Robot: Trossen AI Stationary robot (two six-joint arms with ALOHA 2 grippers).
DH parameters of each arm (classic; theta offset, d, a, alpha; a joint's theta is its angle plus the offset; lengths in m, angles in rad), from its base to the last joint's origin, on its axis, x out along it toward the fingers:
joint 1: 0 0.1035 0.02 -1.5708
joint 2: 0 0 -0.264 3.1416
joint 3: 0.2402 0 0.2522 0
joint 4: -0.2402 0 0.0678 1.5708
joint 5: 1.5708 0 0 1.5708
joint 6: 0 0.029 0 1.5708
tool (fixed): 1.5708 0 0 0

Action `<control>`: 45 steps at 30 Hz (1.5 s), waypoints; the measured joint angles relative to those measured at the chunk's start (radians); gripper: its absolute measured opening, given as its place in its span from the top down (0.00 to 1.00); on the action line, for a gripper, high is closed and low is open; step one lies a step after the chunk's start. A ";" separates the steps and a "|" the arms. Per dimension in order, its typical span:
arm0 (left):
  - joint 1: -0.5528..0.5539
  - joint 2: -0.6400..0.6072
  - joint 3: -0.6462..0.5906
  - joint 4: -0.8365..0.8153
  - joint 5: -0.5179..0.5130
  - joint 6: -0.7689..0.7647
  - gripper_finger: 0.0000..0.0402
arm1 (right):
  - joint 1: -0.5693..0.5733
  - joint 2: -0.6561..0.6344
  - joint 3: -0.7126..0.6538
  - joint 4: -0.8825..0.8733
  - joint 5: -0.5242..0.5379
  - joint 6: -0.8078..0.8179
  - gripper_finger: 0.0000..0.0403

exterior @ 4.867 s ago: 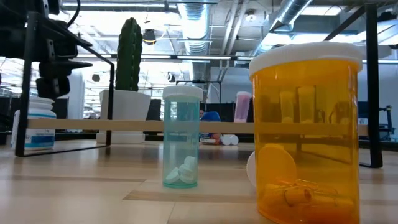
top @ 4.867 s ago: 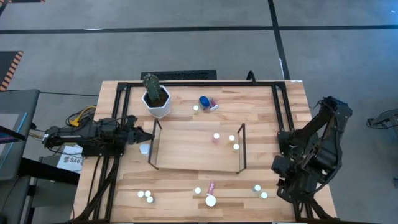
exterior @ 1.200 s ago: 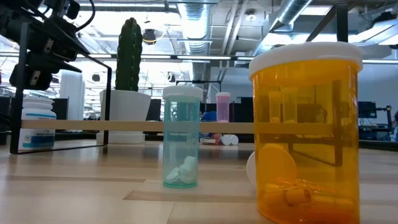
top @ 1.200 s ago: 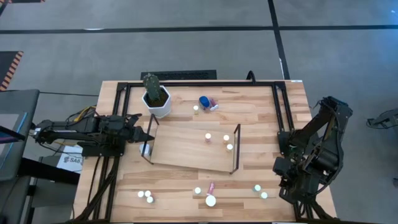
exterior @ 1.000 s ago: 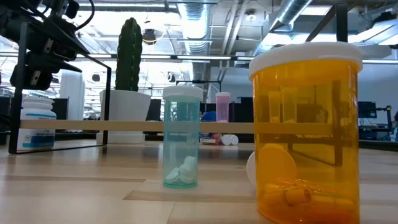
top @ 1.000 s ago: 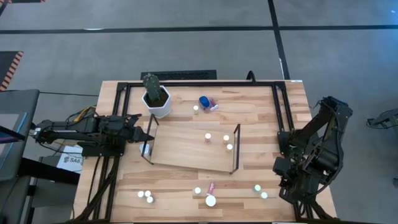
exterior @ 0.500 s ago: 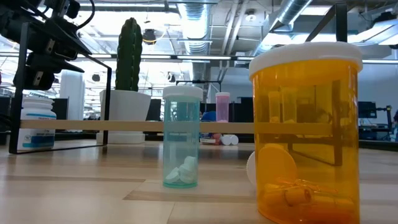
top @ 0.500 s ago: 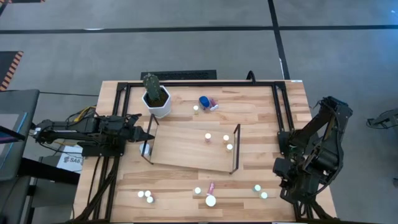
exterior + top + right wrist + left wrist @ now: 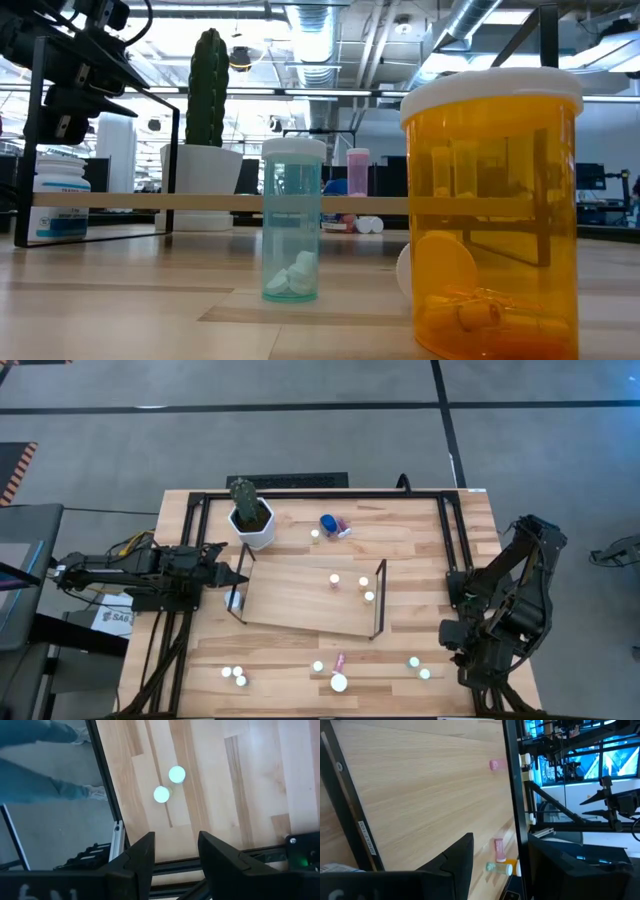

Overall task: Pick and place medicine bottles onto shelf by color
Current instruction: Adjust the shelf

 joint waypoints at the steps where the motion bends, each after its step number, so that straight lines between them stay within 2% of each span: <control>1: 0.000 0.000 0.000 0.000 -0.001 0.003 0.64 | 0.000 0.000 0.000 0.001 0.000 0.000 0.58; 12: 0.001 -0.003 0.003 -0.012 0.001 0.102 0.64 | 0.000 0.000 0.000 0.001 -0.003 0.000 0.57; 16: 0.001 -0.050 0.002 -0.035 -0.006 0.145 0.63 | 0.000 0.000 0.000 0.001 -0.003 0.001 0.58; 21: 0.001 -0.121 0.001 -0.112 0.002 0.147 0.50 | 0.000 0.000 0.000 0.001 -0.002 0.001 0.57; 32: 0.001 -0.178 0.000 -0.139 -0.025 0.139 0.04 | 0.000 0.000 0.000 0.001 -0.002 0.001 0.58; 34: 0.001 -0.200 0.000 -0.164 -0.028 0.120 0.02 | 0.000 0.000 0.000 0.001 -0.002 0.001 0.57; 39: 0.001 -0.307 0.030 -0.259 -0.050 0.078 0.03 | 0.000 0.000 0.000 0.001 -0.002 0.001 0.57; 43: 0.001 -0.306 0.143 -0.401 -0.115 0.101 0.03 | 0.000 0.000 0.000 0.005 -0.002 0.001 0.57; 45: 0.001 -0.297 0.203 -0.390 -0.175 0.143 0.02 | 0.000 0.000 0.000 0.011 -0.002 0.001 0.58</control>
